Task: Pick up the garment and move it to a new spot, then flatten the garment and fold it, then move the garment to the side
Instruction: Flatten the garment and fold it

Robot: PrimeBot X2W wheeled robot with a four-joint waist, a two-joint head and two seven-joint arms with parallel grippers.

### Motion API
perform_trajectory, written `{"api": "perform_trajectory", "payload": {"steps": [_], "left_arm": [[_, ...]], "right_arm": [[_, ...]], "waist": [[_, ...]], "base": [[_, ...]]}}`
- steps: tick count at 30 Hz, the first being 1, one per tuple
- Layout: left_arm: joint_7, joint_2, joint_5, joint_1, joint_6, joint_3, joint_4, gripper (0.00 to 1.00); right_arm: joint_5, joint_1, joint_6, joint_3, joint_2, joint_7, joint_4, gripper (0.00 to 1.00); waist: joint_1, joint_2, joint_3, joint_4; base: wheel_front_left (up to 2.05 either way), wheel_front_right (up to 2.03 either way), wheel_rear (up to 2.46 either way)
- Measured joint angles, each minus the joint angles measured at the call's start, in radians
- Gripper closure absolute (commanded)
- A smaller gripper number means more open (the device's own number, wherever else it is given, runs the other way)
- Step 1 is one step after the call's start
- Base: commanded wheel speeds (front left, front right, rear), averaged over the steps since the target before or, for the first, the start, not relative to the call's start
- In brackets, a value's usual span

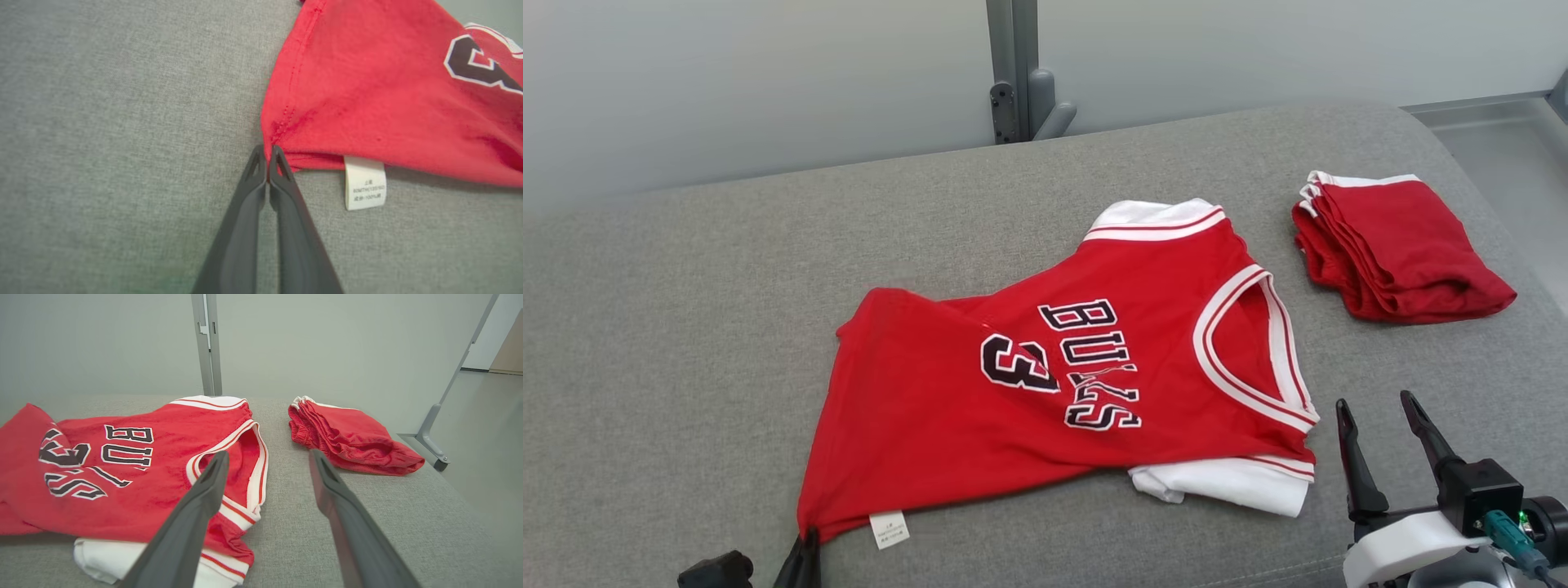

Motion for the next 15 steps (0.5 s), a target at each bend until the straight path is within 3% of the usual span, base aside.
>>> {"api": "perform_trajectory", "payload": {"steps": [2,3,4,5,6,7,8,15], "left_arm": [[-0.006,0.002,0.000,0.002,0.000,0.001,0.017,1.00],[-0.009,0.002,0.000,0.002,-0.001,0.001,0.023,0.84],[-0.009,0.002,0.000,0.002,-0.001,0.001,0.023,0.84],[-0.012,0.003,0.000,0.003,-0.001,0.002,0.028,0.61],[-0.014,0.004,0.000,0.003,0.000,0.003,0.030,0.26],[-0.019,0.006,0.001,0.004,0.001,0.006,0.032,0.05],[-0.022,0.008,0.004,0.004,0.005,0.010,0.031,0.00],[-0.032,0.017,0.038,0.016,0.044,0.039,-0.031,0.00]], "right_arm": [[0.000,0.002,0.000,-0.003,0.001,0.000,0.000,0.00],[0.000,0.004,0.000,-0.005,0.002,0.000,0.001,0.00],[0.000,0.004,0.000,-0.005,0.002,0.000,0.001,0.00],[0.000,0.008,0.000,-0.009,0.002,0.000,0.002,0.00],[0.000,0.013,0.000,-0.013,0.003,0.000,0.003,0.00],[0.000,0.016,0.000,-0.019,0.004,0.000,0.004,0.00],[0.001,0.020,0.000,-0.026,0.004,0.000,0.007,0.00],[0.001,0.043,0.000,-0.056,0.016,0.000,0.012,0.00]], "waist": [[0.0000,0.0000,-0.003,-0.003],[0.0000,0.0000,-0.005,-0.003],[0.0000,0.0000,-0.005,-0.003],[0.0000,0.0000,-0.007,-0.004],[0.0000,0.0000,-0.009,-0.004],[0.0000,0.0000,-0.010,-0.003],[0.0000,0.0000,-0.011,-0.002],[0.0000,0.0000,-0.020,0.004]], "base": [[0.00,0.00,0.00],[0.00,0.00,0.00],[0.00,0.00,0.00],[0.00,0.00,0.00],[0.00,0.00,0.00],[0.00,0.00,0.00],[0.00,0.00,0.00],[0.00,0.00,0.00]]}}
